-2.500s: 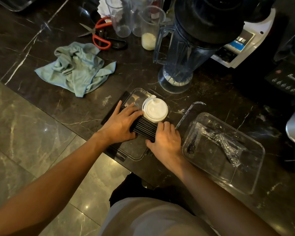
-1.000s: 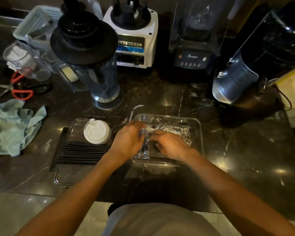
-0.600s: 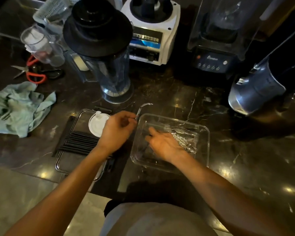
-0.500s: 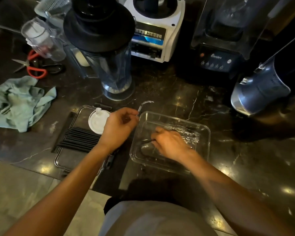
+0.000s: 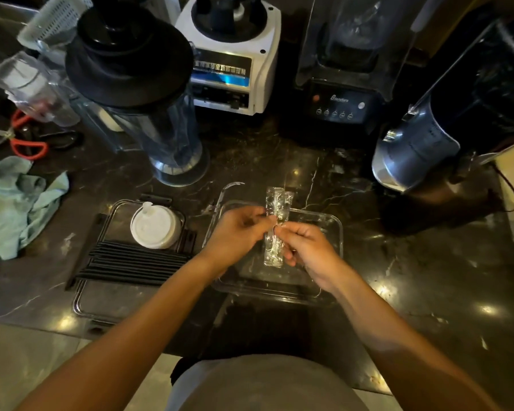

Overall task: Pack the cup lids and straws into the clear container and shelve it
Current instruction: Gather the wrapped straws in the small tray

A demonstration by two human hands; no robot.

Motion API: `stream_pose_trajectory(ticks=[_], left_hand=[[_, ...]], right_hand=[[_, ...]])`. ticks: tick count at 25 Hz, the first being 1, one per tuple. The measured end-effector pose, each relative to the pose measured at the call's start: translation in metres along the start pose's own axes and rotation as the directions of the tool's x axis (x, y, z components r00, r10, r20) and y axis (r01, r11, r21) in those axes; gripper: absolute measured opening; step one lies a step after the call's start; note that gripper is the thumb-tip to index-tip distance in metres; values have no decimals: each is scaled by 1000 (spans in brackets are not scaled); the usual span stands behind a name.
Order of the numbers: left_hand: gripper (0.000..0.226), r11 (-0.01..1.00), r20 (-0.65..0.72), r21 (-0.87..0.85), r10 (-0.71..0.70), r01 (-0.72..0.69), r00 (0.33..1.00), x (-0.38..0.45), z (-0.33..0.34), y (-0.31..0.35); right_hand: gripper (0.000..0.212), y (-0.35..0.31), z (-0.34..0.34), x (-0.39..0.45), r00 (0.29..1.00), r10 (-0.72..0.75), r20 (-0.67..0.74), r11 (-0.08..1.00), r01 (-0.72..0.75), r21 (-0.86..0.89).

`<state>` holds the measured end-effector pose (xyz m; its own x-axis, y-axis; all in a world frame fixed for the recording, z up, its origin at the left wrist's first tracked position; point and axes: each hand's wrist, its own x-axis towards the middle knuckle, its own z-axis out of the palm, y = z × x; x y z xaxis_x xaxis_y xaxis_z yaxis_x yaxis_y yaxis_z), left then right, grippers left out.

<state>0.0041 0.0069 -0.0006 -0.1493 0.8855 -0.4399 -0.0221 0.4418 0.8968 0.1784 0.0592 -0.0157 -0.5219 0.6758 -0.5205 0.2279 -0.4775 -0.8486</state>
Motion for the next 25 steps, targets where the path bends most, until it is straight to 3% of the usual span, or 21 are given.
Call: stream_pose_trajectory(ticks=[2, 7, 9, 10, 12, 13, 14, 16, 18, 21, 23, 25], left_hand=[[40, 1000, 92, -3, -24, 25, 995, 1, 6, -3], [23, 981, 149, -143, -106, 128, 983, 4, 10, -1], [20, 972, 67, -196, -120, 131, 991, 6, 7, 0], [21, 976, 11, -187, -116, 115, 993, 7, 4, 0], [24, 989, -47, -125, -82, 76, 996, 11, -2, -4], [22, 991, -54, -119, -69, 62, 996, 10, -3, -5], [20, 991, -66, -116, -68, 61, 995, 10, -4, -5], [15, 994, -117, -90, -80, 70, 990, 10, -6, -8], [16, 986, -141, -145, -101, 81, 985, 8, -8, -12], [18, 972, -128, -213, -132, 102, 983, 4, -9, -17], [17, 968, -119, -224, -144, 114, 982, 4, -6, -20], [20, 961, -117, -238, -173, 141, 978, 5, -2, -23]], right_hand=[[17, 1, -1, -5, 1000, 24, -10, 998, -23, 62], [19, 2, -3, -10, 997, 74, -13, 997, -74, 22], [23, 1, -8, -7, 993, 85, -83, 991, -94, -100], [21, 1, -12, -5, 985, 56, -165, 955, -101, -279], [23, 5, -19, -1, 961, -69, -266, 691, -146, -707], [33, 8, -19, 1, 962, -88, -259, 532, -174, -828], [47, 11, -15, 3, 967, -75, -245, 414, -193, -890], [69, 16, -4, 6, 973, -36, -230, 284, -211, -935], [71, 21, 1, 8, 976, -64, -208, 209, -191, -959], [45, 21, 0, 8, 985, -91, -144, 192, -125, -973], [21, 20, -4, 8, 988, -44, -146, 287, -127, -950], [12, 16, -10, 8, 982, 29, -184, 438, -178, -881]])
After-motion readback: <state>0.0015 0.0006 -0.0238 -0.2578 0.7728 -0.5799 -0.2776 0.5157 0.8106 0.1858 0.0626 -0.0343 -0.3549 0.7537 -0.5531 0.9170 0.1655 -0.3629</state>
